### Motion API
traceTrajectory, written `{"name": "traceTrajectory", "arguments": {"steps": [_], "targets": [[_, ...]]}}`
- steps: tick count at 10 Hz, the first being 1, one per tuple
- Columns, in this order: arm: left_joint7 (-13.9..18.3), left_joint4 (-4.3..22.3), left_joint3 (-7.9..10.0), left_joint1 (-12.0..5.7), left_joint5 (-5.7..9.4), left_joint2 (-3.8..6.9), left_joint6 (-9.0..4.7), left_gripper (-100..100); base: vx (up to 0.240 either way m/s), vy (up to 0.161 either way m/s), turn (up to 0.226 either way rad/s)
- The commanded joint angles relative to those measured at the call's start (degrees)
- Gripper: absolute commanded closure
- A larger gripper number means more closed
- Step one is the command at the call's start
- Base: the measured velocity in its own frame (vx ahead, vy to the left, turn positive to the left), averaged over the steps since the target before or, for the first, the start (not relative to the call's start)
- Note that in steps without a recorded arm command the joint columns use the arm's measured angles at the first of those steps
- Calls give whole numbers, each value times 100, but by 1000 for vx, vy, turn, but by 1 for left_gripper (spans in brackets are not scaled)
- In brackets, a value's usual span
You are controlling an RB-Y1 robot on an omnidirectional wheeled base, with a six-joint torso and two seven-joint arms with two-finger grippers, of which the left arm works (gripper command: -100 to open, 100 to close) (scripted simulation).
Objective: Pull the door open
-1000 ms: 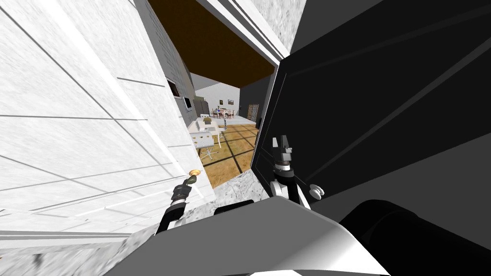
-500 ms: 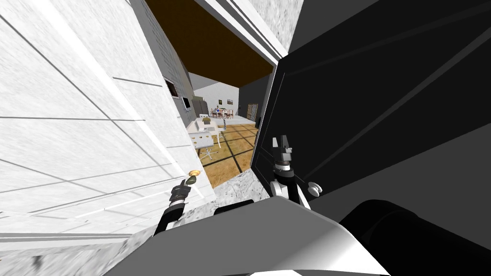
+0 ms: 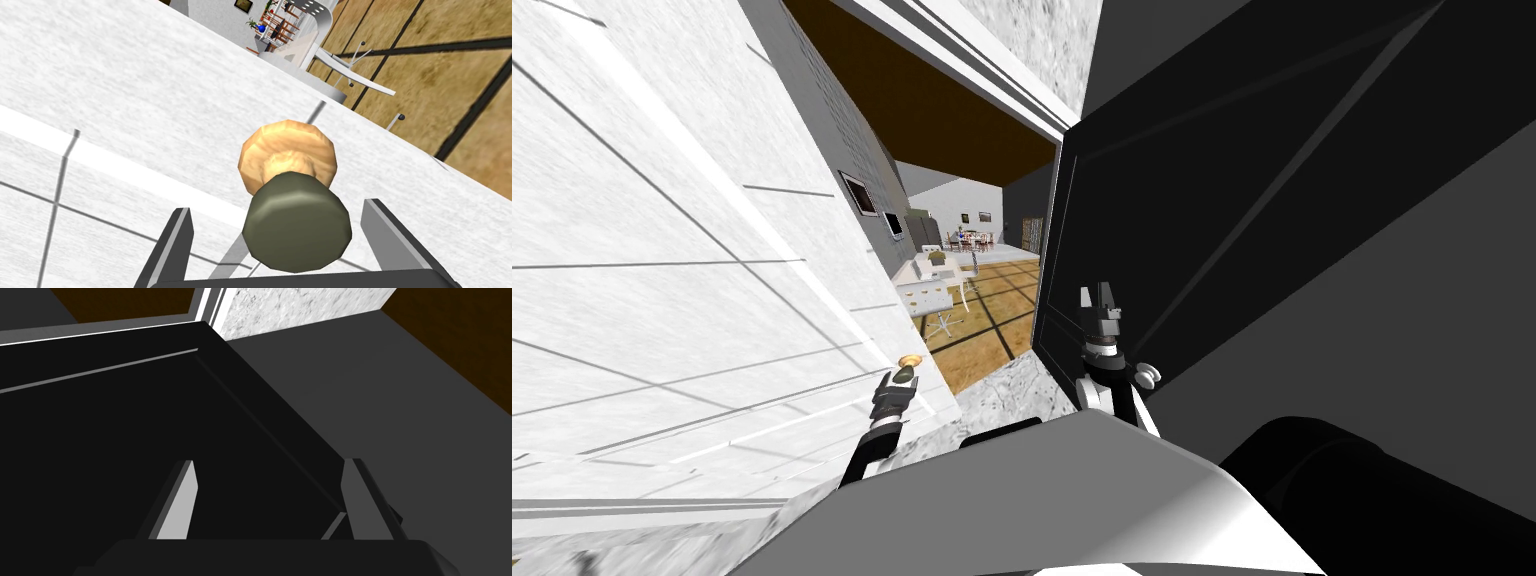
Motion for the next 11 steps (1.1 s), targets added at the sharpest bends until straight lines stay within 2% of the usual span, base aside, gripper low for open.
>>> {"name": "traceTrajectory", "arguments": {"steps": [1, 2, 3, 5, 6, 7, 8, 10, 11], "targets": [[286, -1, -71, -2, 105, 9, -23, -100, -47, 15, -25], [437, -23, -132, 4, 199, 14, -28, -100, -64, 19, -53], [514, -23, -132, 4, 199, 14, -28, -100, -50, 17, -22], [878, -70, -268, 17, 406, 25, -42, -100, -68, 10, -44], [982, -70, -268, 17, 406, 25, -42, -100, -55, 2, -18], [1179, -95, -341, 24, 516, 30, -49, -100, -48, 4, -33], [1218, -95, -341, 24, 516, 30, -49, -100, -39, 6, -20], [1594, -146, -488, 38, 741, 42, -63, -100, -62, 10, -45], [1692, -146, -488, 38, 741, 42, -63, -100, -62, 20, -20]]}}
